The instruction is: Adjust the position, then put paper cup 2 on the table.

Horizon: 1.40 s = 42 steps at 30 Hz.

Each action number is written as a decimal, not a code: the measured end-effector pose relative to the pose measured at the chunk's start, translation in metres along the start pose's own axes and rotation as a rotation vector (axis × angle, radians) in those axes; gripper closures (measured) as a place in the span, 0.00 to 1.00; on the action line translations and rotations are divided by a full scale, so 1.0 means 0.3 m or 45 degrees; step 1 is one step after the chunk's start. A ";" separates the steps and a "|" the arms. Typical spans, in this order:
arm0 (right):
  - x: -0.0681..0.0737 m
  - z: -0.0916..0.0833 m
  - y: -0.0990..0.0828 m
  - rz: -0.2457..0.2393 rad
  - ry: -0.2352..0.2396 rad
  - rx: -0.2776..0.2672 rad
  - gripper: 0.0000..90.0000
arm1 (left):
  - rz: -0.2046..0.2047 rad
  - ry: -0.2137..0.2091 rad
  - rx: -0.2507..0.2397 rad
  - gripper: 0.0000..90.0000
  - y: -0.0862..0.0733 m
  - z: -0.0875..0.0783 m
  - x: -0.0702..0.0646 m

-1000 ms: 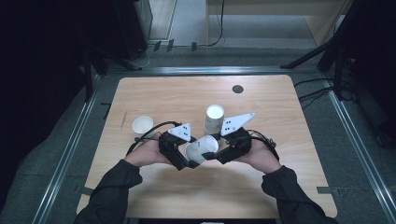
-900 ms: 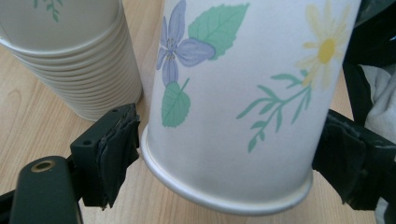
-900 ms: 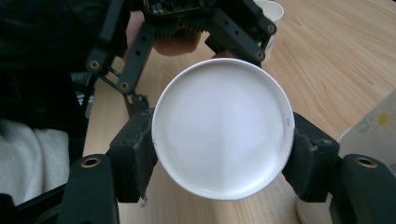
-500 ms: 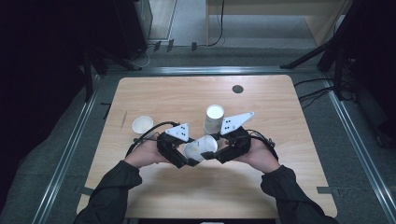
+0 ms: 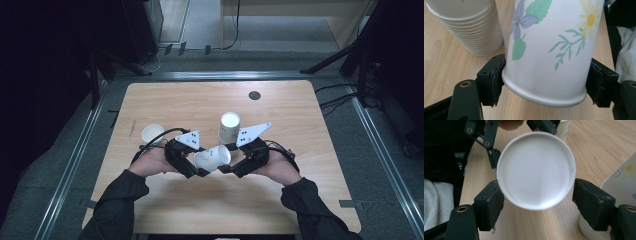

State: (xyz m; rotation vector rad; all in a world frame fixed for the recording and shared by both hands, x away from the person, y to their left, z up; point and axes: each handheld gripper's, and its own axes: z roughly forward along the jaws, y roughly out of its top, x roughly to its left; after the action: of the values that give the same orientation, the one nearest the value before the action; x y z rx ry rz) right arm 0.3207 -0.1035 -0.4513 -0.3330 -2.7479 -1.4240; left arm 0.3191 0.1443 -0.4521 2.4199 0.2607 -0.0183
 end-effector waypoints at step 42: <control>0.028 0.080 -0.038 -0.032 0.039 0.128 0.38 | 0.097 -0.062 0.297 0.29 0.063 0.099 -0.007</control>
State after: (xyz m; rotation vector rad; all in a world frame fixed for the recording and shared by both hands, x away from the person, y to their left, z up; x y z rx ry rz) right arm 0.3120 -0.0890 -0.4733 -0.2723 -2.7962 -1.2786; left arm 0.3222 0.1108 -0.4622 2.6553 0.1512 -0.0770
